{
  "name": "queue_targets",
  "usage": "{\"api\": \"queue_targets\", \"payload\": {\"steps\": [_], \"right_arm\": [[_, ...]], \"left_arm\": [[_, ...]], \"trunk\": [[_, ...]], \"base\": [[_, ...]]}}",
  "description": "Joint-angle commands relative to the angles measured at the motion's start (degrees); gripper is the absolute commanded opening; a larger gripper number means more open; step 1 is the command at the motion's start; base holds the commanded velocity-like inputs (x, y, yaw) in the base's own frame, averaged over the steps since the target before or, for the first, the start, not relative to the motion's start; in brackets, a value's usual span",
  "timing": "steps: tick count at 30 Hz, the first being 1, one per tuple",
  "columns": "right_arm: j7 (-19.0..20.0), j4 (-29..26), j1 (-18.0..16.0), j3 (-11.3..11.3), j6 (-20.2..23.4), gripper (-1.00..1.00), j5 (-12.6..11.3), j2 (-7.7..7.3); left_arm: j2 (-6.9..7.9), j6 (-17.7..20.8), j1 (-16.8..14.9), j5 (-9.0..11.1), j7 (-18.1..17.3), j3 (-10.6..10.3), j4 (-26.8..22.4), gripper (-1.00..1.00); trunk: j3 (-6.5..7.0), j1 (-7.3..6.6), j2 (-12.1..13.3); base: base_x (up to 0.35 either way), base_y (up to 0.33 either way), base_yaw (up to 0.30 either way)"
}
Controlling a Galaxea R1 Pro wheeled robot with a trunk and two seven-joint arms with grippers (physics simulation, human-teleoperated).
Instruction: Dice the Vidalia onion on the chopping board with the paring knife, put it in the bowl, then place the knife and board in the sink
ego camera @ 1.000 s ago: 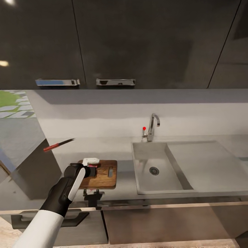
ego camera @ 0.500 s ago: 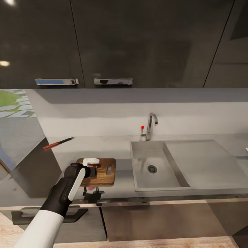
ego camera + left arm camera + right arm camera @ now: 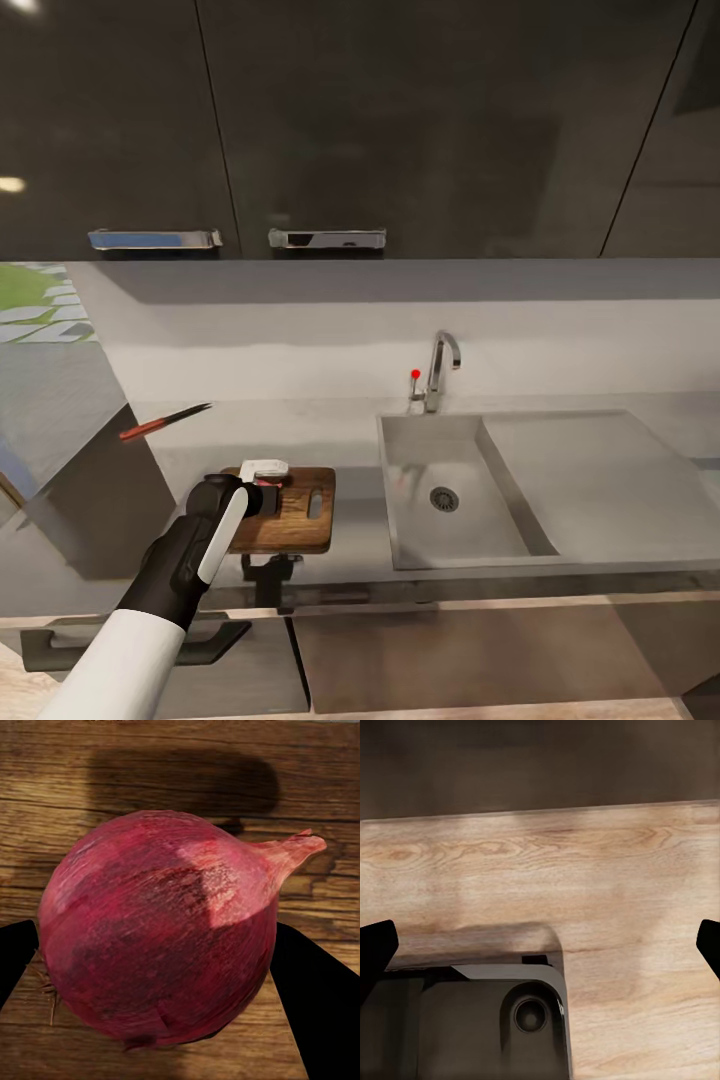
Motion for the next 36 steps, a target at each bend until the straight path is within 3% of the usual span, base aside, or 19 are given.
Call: {"api": "queue_targets", "payload": {"steps": [1, 27, 28, 36], "right_arm": [[-0.2, -0.1, 0.0, 0.1, -0.1, 1.00, -0.1, 0.00], [-0.2, -0.1, 0.0, 0.1, -0.1, 1.00, -0.1, 0.00], [-0.2, -0.1, 0.0, 0.1, -0.1, 1.00, -0.1, 0.00], [-0.2, -0.1, 0.0, 0.1, -0.1, 1.00, 0.0, 0.00]], "left_arm": [[0.00, 0.2, -0.1, 0.6, 0.5, -0.1, 0.0, -1.00], [0.00, 0.2, -0.1, 0.6, 0.5, -0.1, 0.0, -1.00], [0.00, 0.2, -0.1, 0.6, 0.5, -0.1, 0.0, 1.00], [0.00, 0.2, -0.1, 0.6, 0.5, -0.1, 0.0, 1.00]], "trunk": [[-0.11, 0.04, -0.1], [-0.11, 0.04, -0.1], [-0.11, 0.04, -0.1], [-0.11, 0.04, -0.1]], "base": [[0.006, 0.000, 0.000], [0.016, 0.000, 0.000], [0.000, 0.000, 0.000], [0.000, 0.000, 0.000]]}}
